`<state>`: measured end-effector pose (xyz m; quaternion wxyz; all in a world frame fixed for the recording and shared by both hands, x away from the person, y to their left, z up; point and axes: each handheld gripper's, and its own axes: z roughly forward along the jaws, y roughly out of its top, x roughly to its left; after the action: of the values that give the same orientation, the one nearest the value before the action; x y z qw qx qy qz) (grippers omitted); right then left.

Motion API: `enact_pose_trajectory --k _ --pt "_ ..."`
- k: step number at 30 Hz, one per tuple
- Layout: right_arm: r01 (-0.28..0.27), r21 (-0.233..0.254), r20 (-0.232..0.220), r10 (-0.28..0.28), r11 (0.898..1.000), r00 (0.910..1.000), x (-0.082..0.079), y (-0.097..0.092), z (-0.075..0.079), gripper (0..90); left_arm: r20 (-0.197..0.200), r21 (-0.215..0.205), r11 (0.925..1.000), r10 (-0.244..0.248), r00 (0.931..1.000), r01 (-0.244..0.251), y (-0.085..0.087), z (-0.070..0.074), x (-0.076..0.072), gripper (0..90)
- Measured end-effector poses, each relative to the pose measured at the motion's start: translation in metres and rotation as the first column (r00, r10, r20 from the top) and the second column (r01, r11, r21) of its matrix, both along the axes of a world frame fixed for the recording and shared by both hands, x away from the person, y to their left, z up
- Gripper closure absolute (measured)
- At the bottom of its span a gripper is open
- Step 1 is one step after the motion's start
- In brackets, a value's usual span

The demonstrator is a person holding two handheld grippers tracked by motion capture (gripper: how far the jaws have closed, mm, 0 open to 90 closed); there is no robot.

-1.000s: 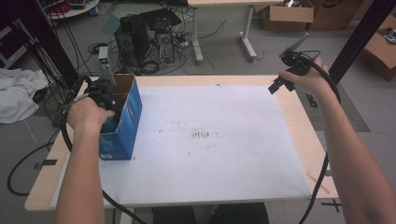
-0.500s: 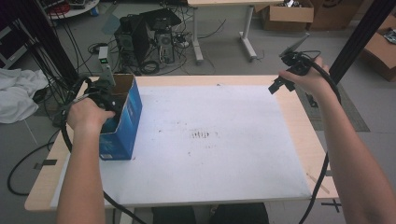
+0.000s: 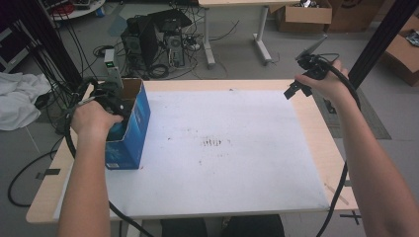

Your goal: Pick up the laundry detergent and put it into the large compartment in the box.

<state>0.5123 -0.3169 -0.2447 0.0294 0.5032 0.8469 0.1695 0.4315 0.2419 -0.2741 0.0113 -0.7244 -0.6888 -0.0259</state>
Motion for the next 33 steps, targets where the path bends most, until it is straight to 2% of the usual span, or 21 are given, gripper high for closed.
enact_pose_trajectory --k 3,11,20,22,26,33 --pt "-0.004 0.000 -0.002 0.004 1.000 1.0000 0.000 0.001 0.000 17.5 0.002 0.020 0.9998 -0.008 1.0000 0.008 -0.001 0.006 -0.001 26.6" --pt "-0.005 0.004 0.000 0.005 1.000 1.0000 0.000 0.002 0.000 17.5 0.036 0.031 0.9994 -0.017 0.9992 0.016 -0.005 0.025 -0.003 24.0" --pt "-0.008 0.007 -0.001 0.008 1.000 1.0000 -0.001 0.001 0.001 17.5 0.079 0.049 0.9963 -0.074 0.9941 0.070 -0.022 0.052 -0.006 20.1" --pt "0.000 0.008 0.000 0.000 1.000 1.0000 -0.001 0.001 0.001 17.5 0.093 0.052 0.9950 -0.090 0.9915 0.086 -0.029 0.057 -0.006 18.5" --pt "-0.002 0.006 -0.005 0.002 1.000 1.0000 -0.002 0.001 0.001 17.5 0.097 0.044 0.9891 -0.144 0.9848 0.140 -0.047 0.064 -0.004 15.8" --pt "-0.002 0.005 -0.003 0.002 1.000 1.0000 -0.001 0.002 0.001 17.5 0.111 0.031 0.9693 -0.246 0.9630 0.244 -0.089 0.069 0.000 14.8"
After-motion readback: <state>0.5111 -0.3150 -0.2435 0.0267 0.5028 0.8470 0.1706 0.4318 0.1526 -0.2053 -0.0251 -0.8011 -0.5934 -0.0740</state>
